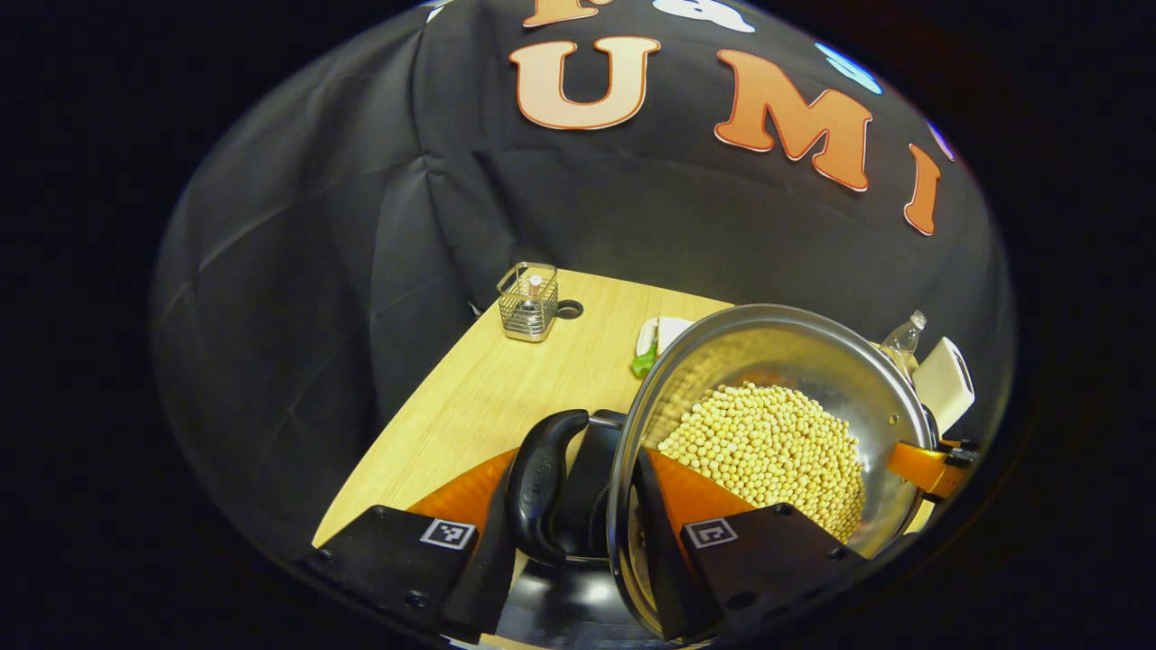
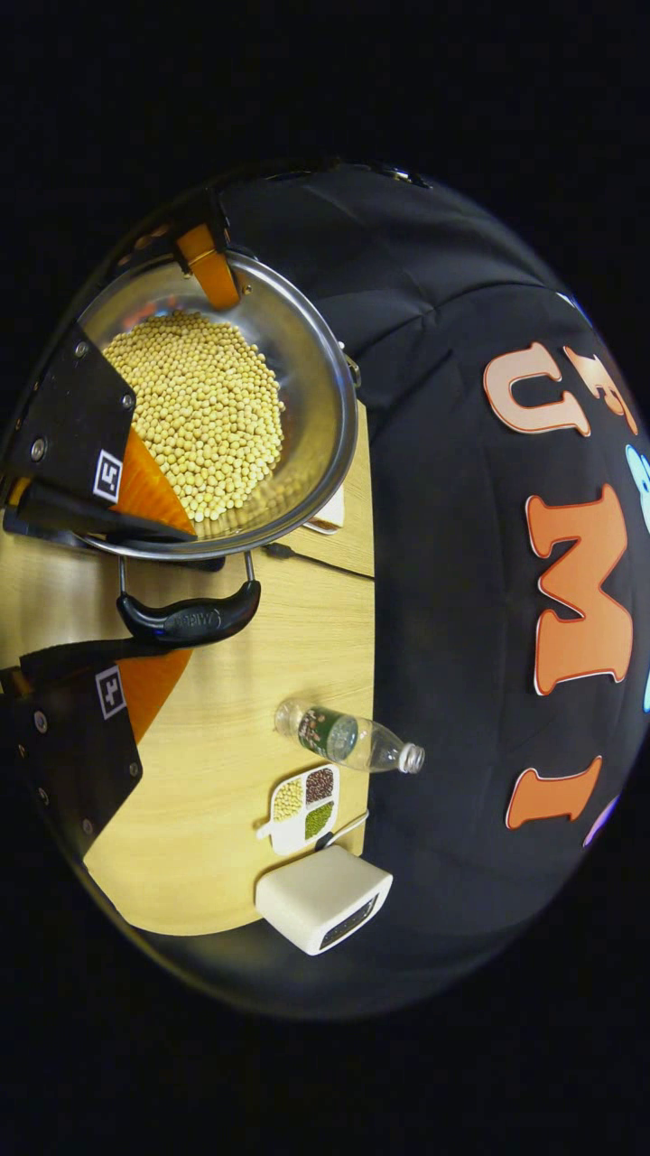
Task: First push the handle of the pot to place it horizontally, then grasp the pot with both hands and set it on the induction cooktop.
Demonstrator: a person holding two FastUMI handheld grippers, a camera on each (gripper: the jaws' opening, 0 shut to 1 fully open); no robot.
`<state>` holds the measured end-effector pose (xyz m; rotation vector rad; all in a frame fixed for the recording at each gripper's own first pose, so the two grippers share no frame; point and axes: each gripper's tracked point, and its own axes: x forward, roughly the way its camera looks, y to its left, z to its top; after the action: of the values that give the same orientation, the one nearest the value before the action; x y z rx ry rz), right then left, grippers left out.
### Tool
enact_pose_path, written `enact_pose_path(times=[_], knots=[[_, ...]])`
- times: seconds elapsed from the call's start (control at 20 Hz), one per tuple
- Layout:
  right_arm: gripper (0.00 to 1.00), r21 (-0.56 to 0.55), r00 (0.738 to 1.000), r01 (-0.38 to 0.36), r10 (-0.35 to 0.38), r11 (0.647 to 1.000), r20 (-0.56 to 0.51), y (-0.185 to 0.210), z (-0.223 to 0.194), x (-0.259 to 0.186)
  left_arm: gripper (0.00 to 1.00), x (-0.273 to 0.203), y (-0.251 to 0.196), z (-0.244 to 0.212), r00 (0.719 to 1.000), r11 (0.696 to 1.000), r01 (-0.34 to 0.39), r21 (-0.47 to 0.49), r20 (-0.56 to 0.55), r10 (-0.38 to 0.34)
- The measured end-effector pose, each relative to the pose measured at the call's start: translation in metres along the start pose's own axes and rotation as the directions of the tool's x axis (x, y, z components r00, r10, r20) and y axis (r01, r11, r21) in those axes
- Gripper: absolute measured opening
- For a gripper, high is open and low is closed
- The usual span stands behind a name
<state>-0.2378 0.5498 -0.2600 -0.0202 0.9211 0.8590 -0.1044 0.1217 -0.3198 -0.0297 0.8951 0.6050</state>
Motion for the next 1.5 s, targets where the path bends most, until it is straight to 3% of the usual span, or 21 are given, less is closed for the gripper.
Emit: enact_pose_path(times=[0.75, 1.5], knots=[[0.52, 0.04, 0.991, 0.073, -0.068, 0.997, -0.112, 0.02, -0.067, 0.037, 0.69, 0.016, -0.004, 0.012, 0.994, 0.997, 0.033, 0.066, -0.103, -0.026], [0.54, -0.013, 0.995, 0.069, -0.07, 0.997, -0.075, 0.021, -0.069, 0.042, 0.7, 0.016, -0.003, -0.004, 0.995, 0.998, 0.045, 0.038, -0.085, -0.041]])
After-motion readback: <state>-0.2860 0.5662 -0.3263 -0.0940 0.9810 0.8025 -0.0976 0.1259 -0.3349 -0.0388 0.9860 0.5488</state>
